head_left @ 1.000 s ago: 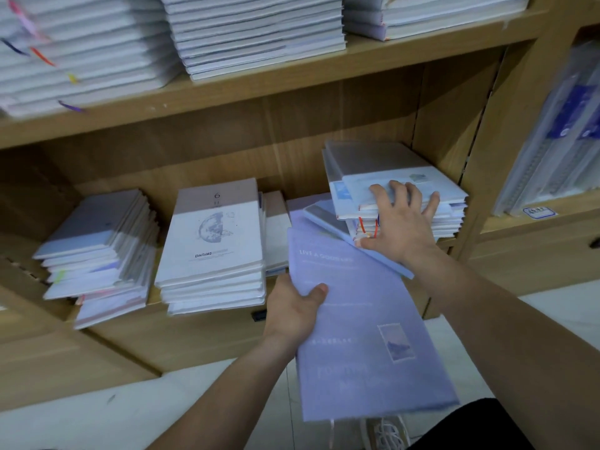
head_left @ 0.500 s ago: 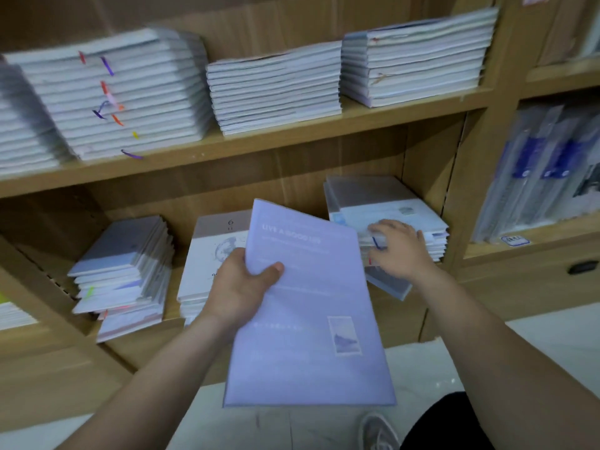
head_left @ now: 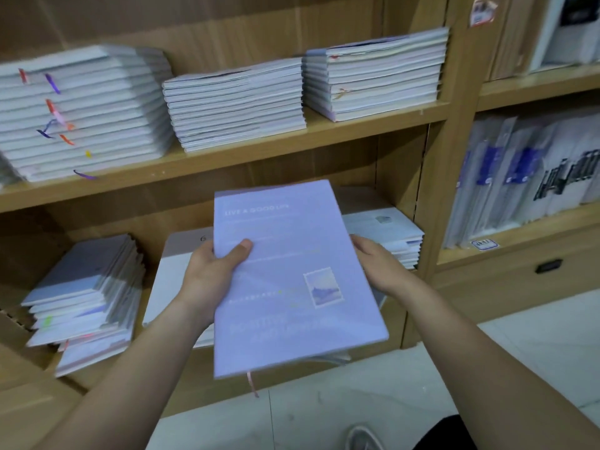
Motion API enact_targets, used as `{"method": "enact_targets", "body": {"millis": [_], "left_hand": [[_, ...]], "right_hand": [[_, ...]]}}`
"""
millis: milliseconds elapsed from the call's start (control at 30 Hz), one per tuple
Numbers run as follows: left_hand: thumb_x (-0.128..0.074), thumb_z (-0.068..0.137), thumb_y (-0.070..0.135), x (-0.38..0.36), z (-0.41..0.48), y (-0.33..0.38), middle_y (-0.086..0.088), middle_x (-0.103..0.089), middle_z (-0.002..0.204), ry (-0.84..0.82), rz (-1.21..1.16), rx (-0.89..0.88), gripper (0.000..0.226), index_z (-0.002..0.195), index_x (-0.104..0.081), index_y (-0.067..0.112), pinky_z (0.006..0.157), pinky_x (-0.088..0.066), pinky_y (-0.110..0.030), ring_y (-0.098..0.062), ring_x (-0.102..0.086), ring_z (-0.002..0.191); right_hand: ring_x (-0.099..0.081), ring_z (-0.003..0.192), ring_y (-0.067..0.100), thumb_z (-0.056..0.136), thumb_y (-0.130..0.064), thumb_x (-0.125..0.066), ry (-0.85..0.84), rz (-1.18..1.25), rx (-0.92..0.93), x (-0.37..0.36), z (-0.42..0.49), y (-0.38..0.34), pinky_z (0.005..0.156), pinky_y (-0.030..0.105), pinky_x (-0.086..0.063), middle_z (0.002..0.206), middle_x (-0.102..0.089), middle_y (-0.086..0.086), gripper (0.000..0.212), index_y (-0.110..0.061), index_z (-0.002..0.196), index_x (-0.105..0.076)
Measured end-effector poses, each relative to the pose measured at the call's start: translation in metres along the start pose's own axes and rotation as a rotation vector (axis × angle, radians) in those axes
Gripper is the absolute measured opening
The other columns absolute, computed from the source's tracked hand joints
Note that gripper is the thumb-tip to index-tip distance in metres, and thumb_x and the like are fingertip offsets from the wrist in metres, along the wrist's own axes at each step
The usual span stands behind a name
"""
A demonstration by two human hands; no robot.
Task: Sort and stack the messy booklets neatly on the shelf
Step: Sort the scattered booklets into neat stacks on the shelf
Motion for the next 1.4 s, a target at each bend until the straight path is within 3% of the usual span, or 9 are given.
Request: {"method": "enact_targets", "body": {"millis": [67, 300, 500, 667, 833, 933, 1133, 1300, 1400], "left_hand": [[-0.071, 0.090, 0.029, -0.002, 0.008, -0.002, -0.010, -0.076, 0.103, -0.004, -0.010, 0.003, 0.028, 0.112, -0.069, 0.012, 0.080, -0.059, -0.054, -0.035, -0.074, 0.088], [-0.071, 0.091, 0.025, 0.020, 0.022, 0.002, -0.012, -0.076, 0.101, 0.057, 0.037, -0.040, 0.024, 0.108, -0.069, 0.009, 0.075, -0.061, -0.050, -0.034, -0.074, 0.084], [-0.072, 0.090, 0.024, 0.056, 0.008, 0.002, -0.012, -0.075, 0.105, 0.110, 0.030, -0.045, 0.036, 0.120, -0.064, 0.008, 0.060, -0.060, -0.038, -0.031, -0.075, 0.082], [-0.069, 0.092, 0.019, 0.071, -0.009, 0.018, -0.012, -0.076, 0.097, 0.127, 0.035, -0.079, 0.021, 0.108, -0.069, 0.006, 0.062, -0.062, -0.039, -0.031, -0.074, 0.079], [-0.070, 0.090, 0.021, 0.081, -0.012, 0.029, -0.014, -0.076, 0.099, 0.124, 0.029, -0.128, 0.022, 0.106, -0.069, 0.006, 0.073, -0.060, -0.045, -0.035, -0.074, 0.085], [-0.070, 0.091, 0.022, 0.080, -0.010, 0.028, -0.013, -0.076, 0.099, 0.110, 0.015, -0.139, 0.022, 0.107, -0.069, 0.007, 0.072, -0.060, -0.044, -0.034, -0.074, 0.085], [-0.070, 0.091, 0.017, 0.077, 0.002, 0.012, -0.001, -0.077, 0.095, 0.159, 0.097, -0.195, 0.013, 0.102, -0.069, 0.011, 0.058, -0.059, -0.027, -0.021, -0.075, 0.079], [-0.071, 0.091, 0.023, 0.038, 0.028, -0.004, 0.002, -0.076, 0.099, 0.146, 0.036, -0.170, 0.014, 0.104, -0.068, 0.019, 0.067, -0.061, -0.036, -0.020, -0.075, 0.084], [-0.073, 0.089, 0.025, -0.002, 0.050, -0.008, 0.000, -0.075, 0.106, 0.045, 0.046, -0.157, 0.022, 0.109, -0.066, 0.018, 0.080, -0.060, -0.044, -0.021, -0.074, 0.092]], "right_hand": [[-0.063, 0.083, -0.010, 0.101, -0.045, -0.048, -0.065, 0.098, -0.019, -0.008, 0.001, 0.001, 0.071, 0.023, -0.046, 0.092, -0.069, -0.026, 0.017, -0.045, 0.098, -0.065], [-0.060, 0.059, 0.010, 0.106, -0.023, -0.039, -0.100, 0.325, -0.100, -0.015, 0.009, 0.007, 0.057, 0.026, -0.044, 0.063, -0.065, -0.007, 0.037, -0.010, 0.085, -0.066], [-0.071, 0.085, 0.012, 0.103, -0.043, -0.048, -0.139, 0.362, -0.045, -0.044, 0.003, -0.019, 0.075, 0.030, -0.052, 0.090, -0.076, -0.007, 0.028, -0.027, 0.098, -0.071], [-0.072, 0.100, 0.010, 0.096, -0.046, -0.060, -0.269, 0.381, -0.028, -0.083, -0.006, -0.052, 0.090, 0.032, -0.056, 0.111, -0.075, -0.009, 0.028, -0.030, 0.118, -0.067], [-0.069, 0.087, -0.004, 0.101, -0.044, -0.052, -0.387, 0.363, -0.087, -0.113, -0.011, -0.057, 0.069, 0.019, -0.052, 0.105, -0.070, -0.019, 0.015, -0.039, 0.112, -0.060], [-0.070, 0.098, 0.001, 0.102, -0.041, -0.051, -0.400, 0.476, -0.102, -0.127, -0.013, -0.060, 0.076, 0.020, -0.054, 0.112, -0.071, -0.016, 0.023, -0.035, 0.121, -0.061], [-0.068, 0.091, 0.002, 0.086, -0.043, -0.075, -0.005, 0.184, -0.002, -0.086, 0.004, -0.051, 0.071, 0.020, -0.050, 0.109, -0.069, -0.013, 0.033, -0.029, 0.111, -0.060], [-0.060, 0.098, 0.008, 0.093, -0.035, -0.068, 0.264, 0.072, 0.141, -0.032, 0.001, -0.057, 0.078, 0.027, -0.047, 0.113, -0.065, -0.013, 0.045, -0.028, 0.135, -0.054], [-0.061, 0.097, 0.006, 0.096, -0.033, -0.064, 0.366, 0.062, 0.148, 0.001, 0.008, -0.041, 0.071, 0.014, -0.046, 0.113, -0.068, -0.014, 0.038, -0.029, 0.133, -0.058]]}}
Point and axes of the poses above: each hand's wrist, its own z-axis towards the middle knuckle, its own x-axis out of the back of the hand, y = z × x, the point moved 7 cm from there along z, towards the middle knuckle
